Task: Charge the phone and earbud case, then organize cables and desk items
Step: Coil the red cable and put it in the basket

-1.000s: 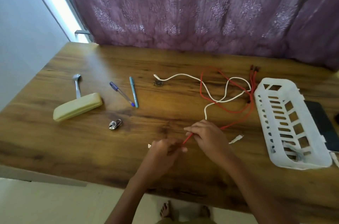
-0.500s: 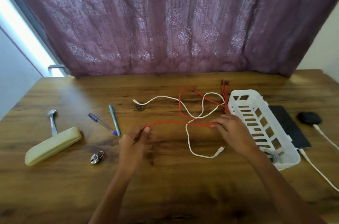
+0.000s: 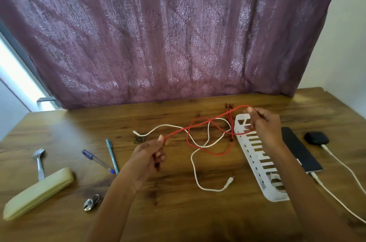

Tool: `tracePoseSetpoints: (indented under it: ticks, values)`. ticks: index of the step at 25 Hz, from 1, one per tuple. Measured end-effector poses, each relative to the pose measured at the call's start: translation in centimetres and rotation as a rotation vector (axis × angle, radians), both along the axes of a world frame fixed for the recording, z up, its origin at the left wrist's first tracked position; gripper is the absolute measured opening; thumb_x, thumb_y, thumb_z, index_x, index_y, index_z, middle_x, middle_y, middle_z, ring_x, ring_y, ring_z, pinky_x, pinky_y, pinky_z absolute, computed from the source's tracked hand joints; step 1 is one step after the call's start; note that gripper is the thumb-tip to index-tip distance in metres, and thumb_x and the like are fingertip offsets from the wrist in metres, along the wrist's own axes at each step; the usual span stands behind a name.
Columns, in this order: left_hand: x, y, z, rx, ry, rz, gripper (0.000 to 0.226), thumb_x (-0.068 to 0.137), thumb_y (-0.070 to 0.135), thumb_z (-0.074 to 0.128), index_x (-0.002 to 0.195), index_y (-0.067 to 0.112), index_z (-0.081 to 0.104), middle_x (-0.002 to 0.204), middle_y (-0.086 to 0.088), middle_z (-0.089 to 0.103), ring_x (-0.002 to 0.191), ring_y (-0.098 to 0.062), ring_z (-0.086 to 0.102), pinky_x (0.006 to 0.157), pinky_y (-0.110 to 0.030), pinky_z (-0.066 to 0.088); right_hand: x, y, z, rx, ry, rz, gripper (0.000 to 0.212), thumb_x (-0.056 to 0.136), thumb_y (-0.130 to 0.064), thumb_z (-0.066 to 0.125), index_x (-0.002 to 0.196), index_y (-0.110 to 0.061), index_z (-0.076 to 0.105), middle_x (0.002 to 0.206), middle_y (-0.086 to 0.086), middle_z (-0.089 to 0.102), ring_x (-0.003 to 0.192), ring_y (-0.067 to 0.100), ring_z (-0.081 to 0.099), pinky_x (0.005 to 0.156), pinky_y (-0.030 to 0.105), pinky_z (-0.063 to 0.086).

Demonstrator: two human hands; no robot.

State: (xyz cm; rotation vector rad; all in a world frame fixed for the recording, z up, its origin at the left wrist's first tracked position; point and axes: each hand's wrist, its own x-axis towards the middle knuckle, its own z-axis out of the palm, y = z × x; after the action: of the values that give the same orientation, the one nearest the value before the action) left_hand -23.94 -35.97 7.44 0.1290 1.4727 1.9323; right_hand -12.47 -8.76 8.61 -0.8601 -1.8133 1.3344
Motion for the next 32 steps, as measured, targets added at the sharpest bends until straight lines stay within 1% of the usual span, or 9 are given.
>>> tracePoseSetpoints:
  ticks: [3,6,11,13,17,20,25,28,32]
  values:
    - [-0.5,0.1,0.4,0.096,-0.075,-0.028,0.018,0.085,0.024,0.051,0.074,0.011,0.055,0.048,0.005,0.037,0.043,-0.007,0.041,0.050,-0.021,0.044,-0.9,1.5,0.3,-0.202,0.019,-0.150,0.022,0.091,-0.019,0.057,0.097,-0.001,0.068,0.057,-0.002,0.047,0.052,0.010,0.045,0.055,0.026,0.051]
    - [-1.3,0.8,1.1,0.258,-0.172,0.001,0.019,0.091,0.019,0.043,0.081,0.010,0.056,0.052,0.005,0.036,0.041,-0.004,0.036,0.043,-0.016,0.040,-1.2,1.9,0.2,-0.213,-0.107,-0.082,0.018,0.093,-0.014,0.052,0.105,-0.009,0.064,0.065,0.002,0.053,0.055,0.011,0.049,0.051,0.024,0.045]
    - [-1.7,3.2,2.4,0.202,-0.062,0.001,0.024,0.096,0.015,0.036,0.086,0.010,0.058,0.052,0.006,0.038,0.041,-0.004,0.034,0.040,-0.016,0.034,-1.4,0.0,0.2,0.010,-0.323,0.138,0.028,0.085,-0.026,0.063,0.113,-0.023,0.062,0.086,0.000,0.064,0.082,0.019,0.064,0.070,0.027,0.049]
    - [-1.6,4.1,3.1,0.220,-0.084,0.039,0.024,0.096,0.013,0.036,0.087,0.010,0.059,0.054,0.005,0.042,0.042,-0.004,0.039,0.042,-0.015,0.038,-1.3,-1.1,0.7,0.063,-0.329,0.280,0.026,0.084,-0.032,0.064,0.109,-0.024,0.064,0.080,0.000,0.064,0.079,0.017,0.064,0.073,0.030,0.052]
    - [-1.4,6.0,4.6,0.384,-0.113,0.115,0.025,0.098,0.008,0.034,0.089,0.009,0.058,0.066,0.001,0.063,0.057,-0.008,0.062,0.057,-0.020,0.055,-1.0,-3.6,0.5,0.385,-0.444,0.472,0.020,0.092,-0.022,0.055,0.101,-0.014,0.070,0.081,-0.009,0.063,0.072,0.006,0.056,0.064,0.013,0.040]
    - [-1.8,7.1,5.4,0.475,-0.078,0.166,0.024,0.099,0.004,0.029,0.092,0.005,0.052,0.084,-0.006,0.072,0.079,-0.015,0.071,0.074,-0.026,0.058,-0.1,-5.3,0.1,0.438,-0.480,0.664,0.017,0.091,-0.019,0.056,0.099,-0.017,0.071,0.092,-0.009,0.065,0.082,0.001,0.056,0.074,0.015,0.042]
    - [-3.1,7.6,4.4,0.264,0.240,0.275,0.020,0.100,0.006,0.030,0.106,0.007,0.049,0.118,-0.007,0.058,0.117,-0.021,0.053,0.103,-0.034,0.040,1.8,-5.3,1.4,0.379,-0.351,0.712,0.017,0.087,-0.012,0.060,0.094,-0.023,0.071,0.084,-0.015,0.063,0.082,0.001,0.058,0.075,0.016,0.045]
    - [-3.0,8.0,2.9,0.168,0.340,0.318,0.020,0.098,0.005,0.035,0.100,0.010,0.054,0.108,-0.001,0.061,0.116,-0.021,0.053,0.099,-0.032,0.041,2.4,-4.9,3.0,0.361,-0.258,0.734,0.018,0.085,-0.010,0.063,0.089,-0.024,0.073,0.077,-0.012,0.064,0.075,0.004,0.059,0.068,0.019,0.046]
    - [-1.3,9.2,1.5,0.034,0.505,0.179,0.022,0.097,0.008,0.040,0.116,0.006,0.049,0.116,-0.006,0.061,0.098,-0.012,0.065,0.091,-0.023,0.050,1.8,-5.5,4.7,0.462,-0.134,0.805,0.014,0.084,-0.011,0.064,0.090,-0.017,0.074,0.075,-0.010,0.063,0.070,0.007,0.058,0.061,0.016,0.043]
